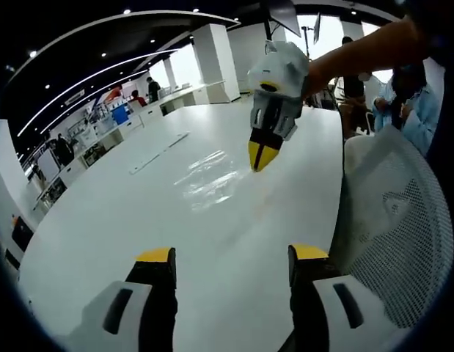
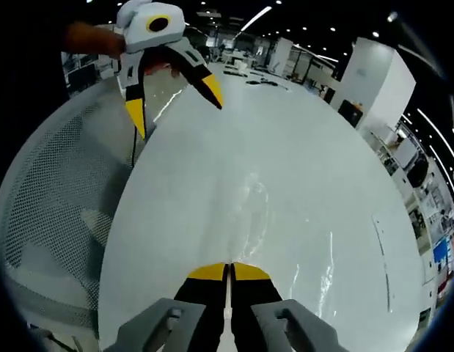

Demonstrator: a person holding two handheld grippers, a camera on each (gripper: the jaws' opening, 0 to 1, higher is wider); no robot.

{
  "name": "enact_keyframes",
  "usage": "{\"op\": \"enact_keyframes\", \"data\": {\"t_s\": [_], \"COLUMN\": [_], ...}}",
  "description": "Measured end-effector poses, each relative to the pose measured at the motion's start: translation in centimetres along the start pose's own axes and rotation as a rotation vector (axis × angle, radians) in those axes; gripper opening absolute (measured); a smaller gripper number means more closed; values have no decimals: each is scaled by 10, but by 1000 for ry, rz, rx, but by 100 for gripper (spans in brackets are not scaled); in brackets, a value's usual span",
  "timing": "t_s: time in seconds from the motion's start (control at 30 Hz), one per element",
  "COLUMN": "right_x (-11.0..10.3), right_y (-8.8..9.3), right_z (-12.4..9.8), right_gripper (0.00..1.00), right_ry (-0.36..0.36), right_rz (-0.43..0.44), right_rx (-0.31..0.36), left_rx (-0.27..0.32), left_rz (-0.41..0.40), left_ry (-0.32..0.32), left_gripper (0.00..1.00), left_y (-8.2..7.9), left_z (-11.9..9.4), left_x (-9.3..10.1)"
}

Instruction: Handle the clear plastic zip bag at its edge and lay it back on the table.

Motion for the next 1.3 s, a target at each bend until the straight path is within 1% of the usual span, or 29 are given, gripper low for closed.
{"op": "enact_keyframes", "data": {"t_s": [0.13,0.27,0.57,0.67,0.77,0.9,1.0,1.17,1.23,1.3], "right_x": [-9,-10,-16,-18,-22,-25,-27,-32,-33,-33], "right_y": [-2,-5,-17,-20,-21,-22,-22,-24,-25,-26], "right_z": [-1,-2,-8,-11,-14,-16,-17,-21,-22,-23], "right_gripper": [0,0,0,0,0,0,0,0,0,0], "right_ry": [-21,-27,-39,-42,-47,-52,-61,-73,-78,-79], "right_rz": [-53,-86,-139,-156,-170,-183,-175,-190,-188,-188], "right_rx": [-13,-17,-9,-10,-8,-9,-7,-9,-7,-4], "left_rx": [-1,-3,-8,-20,-19,-20,-26,-44,-44,-62], "left_rz": [16,30,78,111,140,144,172,231,245,270], "left_ry": [8,20,41,49,60,68,78,92,95,90], "left_gripper": [59,59,55,54,52,53,50,45,42,37], "left_y": [-2,-3,-10,-11,-12,-14,-14,-12,-12,-10], "left_z": [2,5,13,16,19,24,27,31,32,33], "left_x": [1,2,1,1,0,1,2,2,1,-1]}}
Point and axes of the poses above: the point that each gripper's makers call its tool centre point, and the gripper's own axes: z roughly forward along the fingers, x roughly to its right, y roughly out of its underside, the point moved 2 cm from there along -z, roughly backward along the fingers, and after that the axes turned 14 degrees about z, right-handed, at the moved point
